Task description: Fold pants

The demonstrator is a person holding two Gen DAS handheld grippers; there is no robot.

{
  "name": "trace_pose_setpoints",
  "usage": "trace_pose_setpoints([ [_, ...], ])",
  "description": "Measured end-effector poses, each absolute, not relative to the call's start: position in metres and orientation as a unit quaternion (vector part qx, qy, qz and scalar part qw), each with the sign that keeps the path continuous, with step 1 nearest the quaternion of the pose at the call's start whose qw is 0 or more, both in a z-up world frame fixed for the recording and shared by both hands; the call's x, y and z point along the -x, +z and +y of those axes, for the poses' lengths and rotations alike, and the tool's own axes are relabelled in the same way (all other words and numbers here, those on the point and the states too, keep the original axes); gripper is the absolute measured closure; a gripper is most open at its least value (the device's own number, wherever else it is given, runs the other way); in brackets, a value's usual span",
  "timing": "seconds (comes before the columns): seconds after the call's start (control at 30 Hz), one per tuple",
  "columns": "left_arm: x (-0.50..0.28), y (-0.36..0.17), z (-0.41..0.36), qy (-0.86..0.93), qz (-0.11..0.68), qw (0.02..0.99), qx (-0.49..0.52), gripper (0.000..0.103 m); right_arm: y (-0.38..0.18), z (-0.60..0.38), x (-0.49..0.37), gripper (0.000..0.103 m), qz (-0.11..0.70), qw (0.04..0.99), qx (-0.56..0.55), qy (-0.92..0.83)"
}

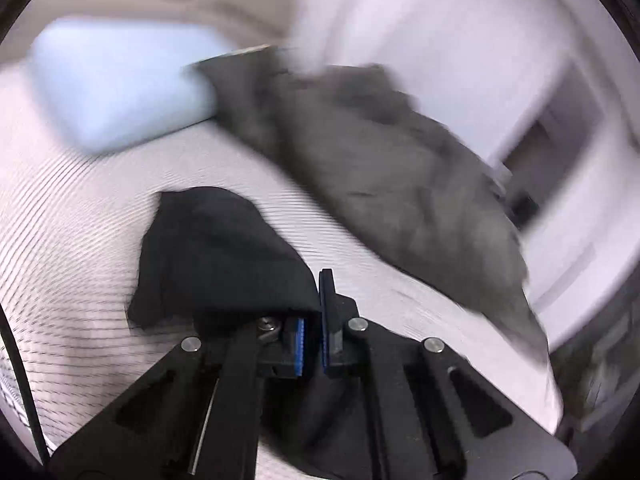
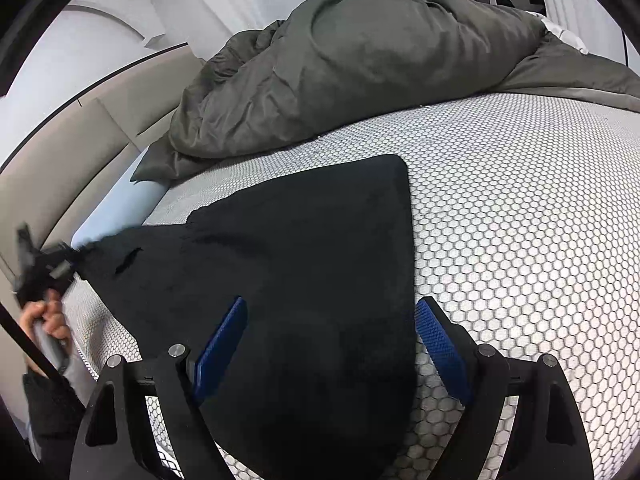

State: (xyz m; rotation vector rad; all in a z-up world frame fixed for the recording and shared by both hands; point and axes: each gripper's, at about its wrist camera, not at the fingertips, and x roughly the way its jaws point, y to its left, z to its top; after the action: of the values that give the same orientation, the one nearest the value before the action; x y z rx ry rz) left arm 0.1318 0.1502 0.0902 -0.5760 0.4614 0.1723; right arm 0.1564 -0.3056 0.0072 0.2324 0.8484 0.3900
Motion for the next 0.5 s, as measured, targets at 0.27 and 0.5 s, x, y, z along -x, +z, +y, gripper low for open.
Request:
trace_pose_setpoints([
  [0.27,-0.166,0.078,-0.082,-0.185,0.388,0.9,0.07,0.074,0.006,-0.347,-0.151,0.016,0.403,0.891,-0.142,0.155],
  [0.5,-0.146,0.079,-0.06,-0.253,0.371,0.884,0.132,0.036,0.002,-0.39,-0.145,0.016,0.402,0.888,-0.187,0.119],
])
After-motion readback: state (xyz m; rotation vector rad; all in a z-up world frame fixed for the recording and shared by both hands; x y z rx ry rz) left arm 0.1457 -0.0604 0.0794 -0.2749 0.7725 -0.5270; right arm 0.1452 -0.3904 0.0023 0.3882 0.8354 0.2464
